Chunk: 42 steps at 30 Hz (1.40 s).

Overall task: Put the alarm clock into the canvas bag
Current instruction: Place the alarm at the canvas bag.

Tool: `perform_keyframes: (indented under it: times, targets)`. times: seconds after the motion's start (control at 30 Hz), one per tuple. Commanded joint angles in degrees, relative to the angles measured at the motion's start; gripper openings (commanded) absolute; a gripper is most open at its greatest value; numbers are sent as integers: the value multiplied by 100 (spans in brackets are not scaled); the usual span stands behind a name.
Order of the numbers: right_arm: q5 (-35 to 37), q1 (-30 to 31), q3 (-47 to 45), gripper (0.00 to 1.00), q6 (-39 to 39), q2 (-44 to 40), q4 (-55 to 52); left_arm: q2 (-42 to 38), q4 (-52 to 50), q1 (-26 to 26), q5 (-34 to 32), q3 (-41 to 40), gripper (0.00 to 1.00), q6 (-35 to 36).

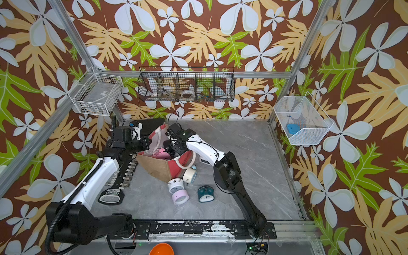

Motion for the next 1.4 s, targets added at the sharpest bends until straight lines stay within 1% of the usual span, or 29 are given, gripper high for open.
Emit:
perform_keyframes:
  times: [0.0,0.17,0.23,0.57,0.7,1.1,1.37]
  targets:
    - [-238,12,28,53,-7,163,-190,-38,130,3,13,3,0,-15]
    - [-221,7,42,62,-1,225,-196,-26,135,3,13,0,0,-11]
    - [-185,10,75,68,15,206,-189,-26,129,1,13,-1,0,-16]
    - [-251,15,104,79,115,-328,-94,0,122,1,4,1,0,-8]
    - [-399,29,102,80,173,-582,-4,-7,121,3,-3,0,0,-9]
    - [-892,37,84,80,289,-1339,203,13,121,-1,4,7,0,-10]
    - [-818,-7,-370,80,184,-2071,406,6,121,3,5,11,0,-13]
